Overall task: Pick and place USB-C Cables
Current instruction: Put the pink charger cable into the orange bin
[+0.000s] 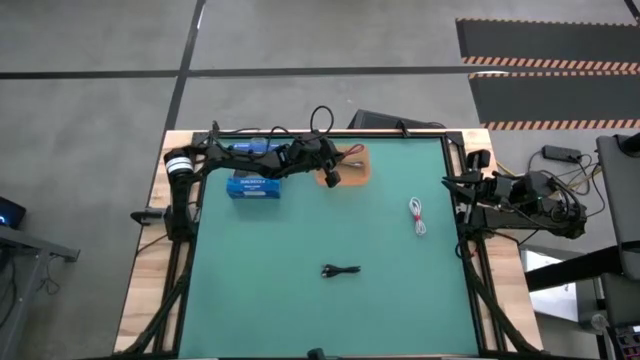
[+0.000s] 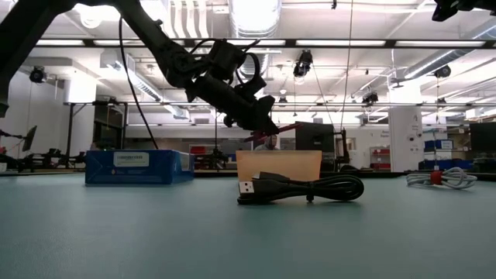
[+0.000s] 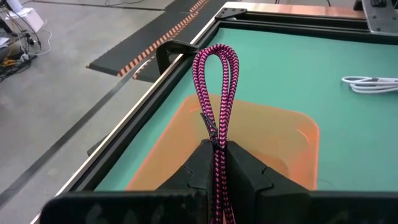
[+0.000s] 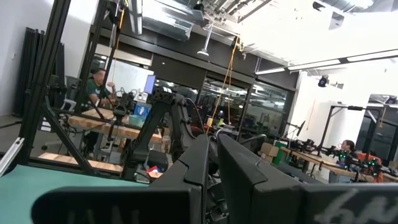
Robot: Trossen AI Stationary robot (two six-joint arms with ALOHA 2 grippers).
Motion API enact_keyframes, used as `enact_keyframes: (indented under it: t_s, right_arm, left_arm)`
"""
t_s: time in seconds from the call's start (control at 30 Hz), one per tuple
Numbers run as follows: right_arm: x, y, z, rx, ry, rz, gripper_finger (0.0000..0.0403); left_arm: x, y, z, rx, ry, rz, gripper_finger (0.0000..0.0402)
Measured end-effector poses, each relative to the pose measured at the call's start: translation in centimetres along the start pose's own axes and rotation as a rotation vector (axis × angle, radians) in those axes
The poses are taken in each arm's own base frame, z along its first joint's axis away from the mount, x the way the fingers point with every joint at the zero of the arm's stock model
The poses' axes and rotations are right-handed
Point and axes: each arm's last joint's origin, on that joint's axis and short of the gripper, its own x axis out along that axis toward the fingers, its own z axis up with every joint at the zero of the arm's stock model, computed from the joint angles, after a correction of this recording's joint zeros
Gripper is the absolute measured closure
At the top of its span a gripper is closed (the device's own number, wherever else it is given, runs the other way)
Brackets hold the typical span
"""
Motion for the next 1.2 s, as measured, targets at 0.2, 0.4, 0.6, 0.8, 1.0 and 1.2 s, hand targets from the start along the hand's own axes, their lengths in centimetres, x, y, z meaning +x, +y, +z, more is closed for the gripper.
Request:
enact_keyframes:
  t_s: [0.2,0.4,0.6,0.8,1.0,1.2]
  right_arm:
    - [0.0,0.0,0.0,0.001,0.0,0.0,0.0376]
    - [0.0,0.0,0.0,0.009,0.0,0.0,0.0376]
    - [0.0,0.0,0.0,0.007,0.0,0.0,0.0376]
    - [0.0,0.0,0.0,0.008,0.001,0.0,0.0376]
    - [0.0,0.0,0.0,0.007,0.004,0.001,0.0376]
    - [0.0,0.0,0.0,0.007,0.004,0.001,0.0376]
  left_arm:
    - [0.0,0.0,0.0,-0.037,0.002,0.0,0.0388]
    - [0.0,0.0,0.0,-0.043,0.001,0.001,0.0388]
    - [0.3,0.0,-0.5,-0.05,0.01,0.001,0.0388]
    - [1.0,-0.1,-1.5,-0.048,0.023,0.002,0.0388]
    - [1.2,0.1,-1.7,-0.05,0.022,0.032,0.0388]
    - [1.2,0.4,-1.7,-0.053,0.023,0.039,0.0388]
